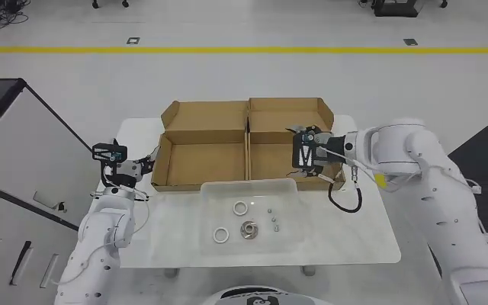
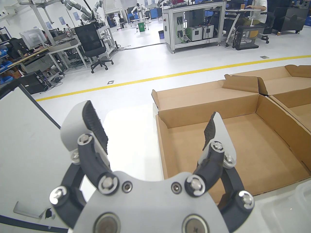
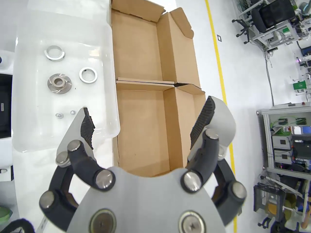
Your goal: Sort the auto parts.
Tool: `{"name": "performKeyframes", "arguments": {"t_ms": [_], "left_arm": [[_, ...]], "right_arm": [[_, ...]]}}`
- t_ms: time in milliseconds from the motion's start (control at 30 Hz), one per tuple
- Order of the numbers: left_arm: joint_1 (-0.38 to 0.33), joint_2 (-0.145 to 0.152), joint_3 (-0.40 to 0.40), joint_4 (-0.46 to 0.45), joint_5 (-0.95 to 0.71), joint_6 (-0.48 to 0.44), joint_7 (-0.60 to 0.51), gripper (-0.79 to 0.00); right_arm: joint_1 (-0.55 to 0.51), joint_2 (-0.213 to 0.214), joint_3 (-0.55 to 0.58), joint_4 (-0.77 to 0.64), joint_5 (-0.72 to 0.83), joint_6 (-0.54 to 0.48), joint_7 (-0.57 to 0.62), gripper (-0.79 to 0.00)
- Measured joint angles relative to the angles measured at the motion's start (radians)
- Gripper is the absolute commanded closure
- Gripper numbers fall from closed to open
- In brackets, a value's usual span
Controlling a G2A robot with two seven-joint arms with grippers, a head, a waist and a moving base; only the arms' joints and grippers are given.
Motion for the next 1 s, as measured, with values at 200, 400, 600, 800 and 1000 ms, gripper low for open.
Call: {"name": "performKeyframes", "arguments": {"t_ms": [200, 400, 600, 800, 1000], "left_arm": [[0.0, 0.0, 0.0, 0.0, 0.0, 0.0, 0.0, -0.785], [0.0, 0.0, 0.0, 0.0, 0.0, 0.0, 0.0, -0.785], [0.0, 0.0, 0.0, 0.0, 0.0, 0.0, 0.0, -0.785], [0.0, 0.0, 0.0, 0.0, 0.0, 0.0, 0.0, -0.785], [0.0, 0.0, 0.0, 0.0, 0.0, 0.0, 0.0, -0.785]], "right_arm": [[0.056, 0.047, -0.099, 0.02, 0.04, 0.004, 0.004, -0.785], [0.063, 0.053, -0.109, 0.024, 0.057, 0.014, 0.014, -0.785], [0.063, 0.053, -0.109, 0.024, 0.057, 0.014, 0.014, -0.785], [0.062, 0.053, -0.116, 0.02, 0.048, 0.023, 0.023, -0.785], [0.131, 0.057, -0.246, -0.012, 0.081, 0.147, 0.147, -0.785]]}}
